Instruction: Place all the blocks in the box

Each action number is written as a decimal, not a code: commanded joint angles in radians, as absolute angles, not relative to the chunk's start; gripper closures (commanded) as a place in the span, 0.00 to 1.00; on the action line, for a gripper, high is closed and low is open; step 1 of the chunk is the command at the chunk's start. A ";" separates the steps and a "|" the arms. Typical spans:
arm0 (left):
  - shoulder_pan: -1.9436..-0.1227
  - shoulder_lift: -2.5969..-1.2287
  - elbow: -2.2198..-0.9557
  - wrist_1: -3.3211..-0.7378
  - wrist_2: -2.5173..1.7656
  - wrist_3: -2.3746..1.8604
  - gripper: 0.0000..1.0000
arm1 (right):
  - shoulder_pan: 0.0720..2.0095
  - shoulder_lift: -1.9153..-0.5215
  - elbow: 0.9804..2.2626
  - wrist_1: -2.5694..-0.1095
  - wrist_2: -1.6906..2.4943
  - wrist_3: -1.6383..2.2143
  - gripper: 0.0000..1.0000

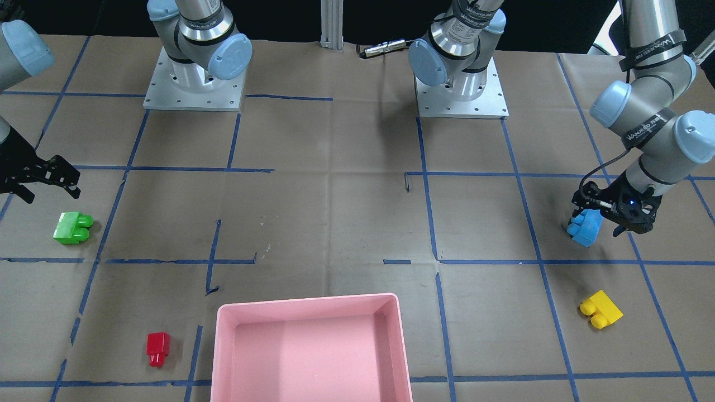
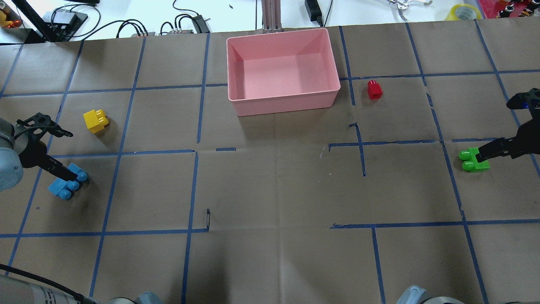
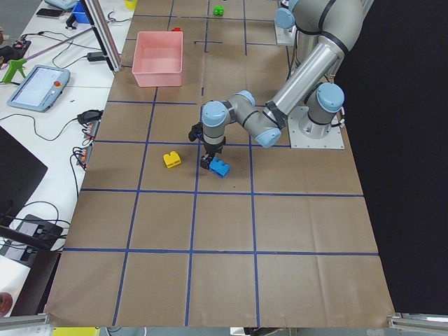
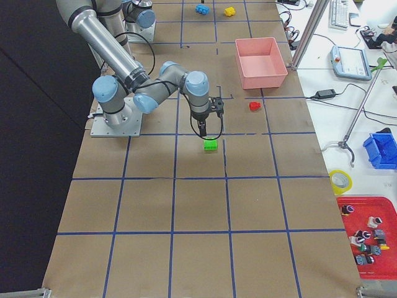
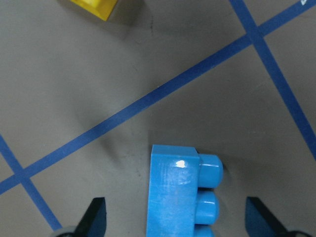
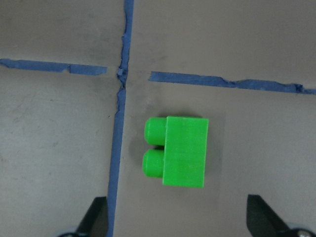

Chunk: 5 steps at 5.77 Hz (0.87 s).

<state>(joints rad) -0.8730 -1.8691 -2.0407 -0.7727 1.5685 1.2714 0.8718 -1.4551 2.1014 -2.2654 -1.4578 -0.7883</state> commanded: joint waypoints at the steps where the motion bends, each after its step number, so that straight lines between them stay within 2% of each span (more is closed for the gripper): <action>1: -0.851 -1.936 -2.056 -0.698 1.566 1.305 0.01 | 0.871 -1.366 2.115 -2.447 -1.457 -0.773 0.01; 3: -0.853 -1.944 -2.060 -0.690 1.527 1.315 0.01 | 0.882 -1.310 2.170 -2.576 -1.456 -0.746 0.01; 5: -0.853 -1.942 -2.062 -0.689 1.503 1.318 0.11 | 0.899 -1.302 2.172 -2.579 -1.456 -0.732 0.01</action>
